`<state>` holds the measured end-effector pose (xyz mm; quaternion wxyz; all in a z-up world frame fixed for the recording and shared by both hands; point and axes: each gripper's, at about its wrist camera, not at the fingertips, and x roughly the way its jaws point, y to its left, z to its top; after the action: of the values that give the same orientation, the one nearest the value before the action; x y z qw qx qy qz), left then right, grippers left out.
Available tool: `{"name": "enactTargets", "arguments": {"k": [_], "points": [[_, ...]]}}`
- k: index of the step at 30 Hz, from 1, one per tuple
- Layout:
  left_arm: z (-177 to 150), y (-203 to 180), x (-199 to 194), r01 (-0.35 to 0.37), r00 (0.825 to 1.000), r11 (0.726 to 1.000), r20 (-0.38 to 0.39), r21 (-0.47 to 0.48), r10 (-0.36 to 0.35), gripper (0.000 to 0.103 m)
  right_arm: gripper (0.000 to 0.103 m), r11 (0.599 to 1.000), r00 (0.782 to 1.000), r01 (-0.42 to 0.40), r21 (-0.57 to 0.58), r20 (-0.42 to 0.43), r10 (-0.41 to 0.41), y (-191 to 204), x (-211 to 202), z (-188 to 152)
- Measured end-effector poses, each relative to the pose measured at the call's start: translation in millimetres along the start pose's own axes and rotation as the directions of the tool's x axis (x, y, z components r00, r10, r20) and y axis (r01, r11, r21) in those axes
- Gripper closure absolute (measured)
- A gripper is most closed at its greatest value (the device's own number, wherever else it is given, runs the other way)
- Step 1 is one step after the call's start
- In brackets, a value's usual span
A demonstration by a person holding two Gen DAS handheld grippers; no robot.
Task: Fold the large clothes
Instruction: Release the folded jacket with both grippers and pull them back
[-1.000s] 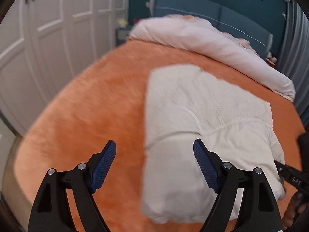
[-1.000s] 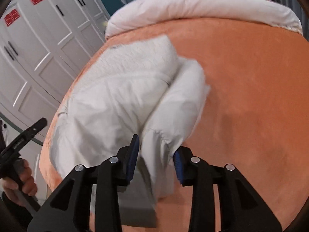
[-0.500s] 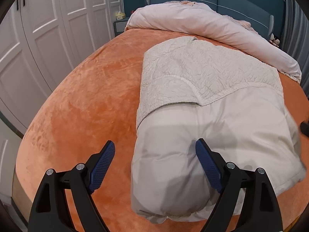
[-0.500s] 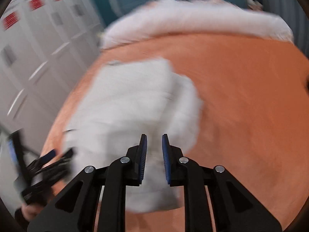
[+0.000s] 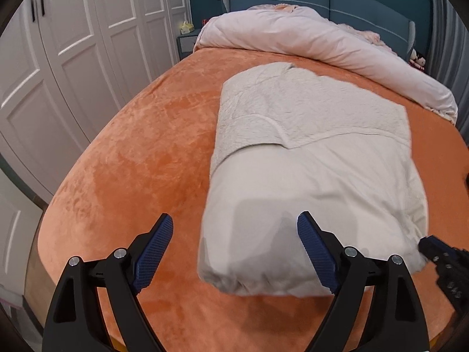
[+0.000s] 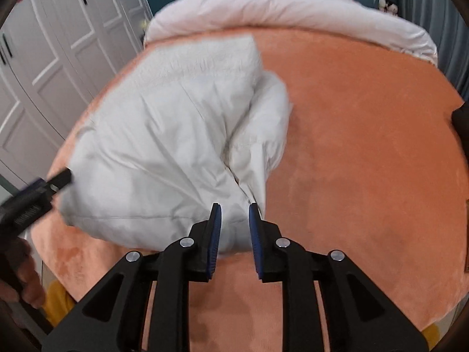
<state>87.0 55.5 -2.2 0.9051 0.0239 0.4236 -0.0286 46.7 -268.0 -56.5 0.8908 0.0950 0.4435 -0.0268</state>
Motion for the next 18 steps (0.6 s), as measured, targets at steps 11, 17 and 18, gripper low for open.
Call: {"name": "enactTargets", "arguments": {"k": [11,17,18], "points": [[-14.1,-15.3,-45.7,-0.008,0.999,1.0,0.038,0.025,0.007,0.018,0.058,0.997,0.995,0.035,-0.067,0.1,-0.028,53.3,-49.3,-9.1],[-25.8,-22.5,-65.5,-0.004,0.999,0.999,0.048,0.037,0.002,0.018,0.051,0.997,0.993,0.057,-0.049,0.102,-0.052,55.2,-59.1,-19.2],[-27.4,-23.2,-67.6,-0.006,0.999,0.999,0.048,0.04,0.004,0.018,0.049,0.997,0.993,0.063,-0.045,0.101,-0.058,55.4,-60.1,-20.5]]}}
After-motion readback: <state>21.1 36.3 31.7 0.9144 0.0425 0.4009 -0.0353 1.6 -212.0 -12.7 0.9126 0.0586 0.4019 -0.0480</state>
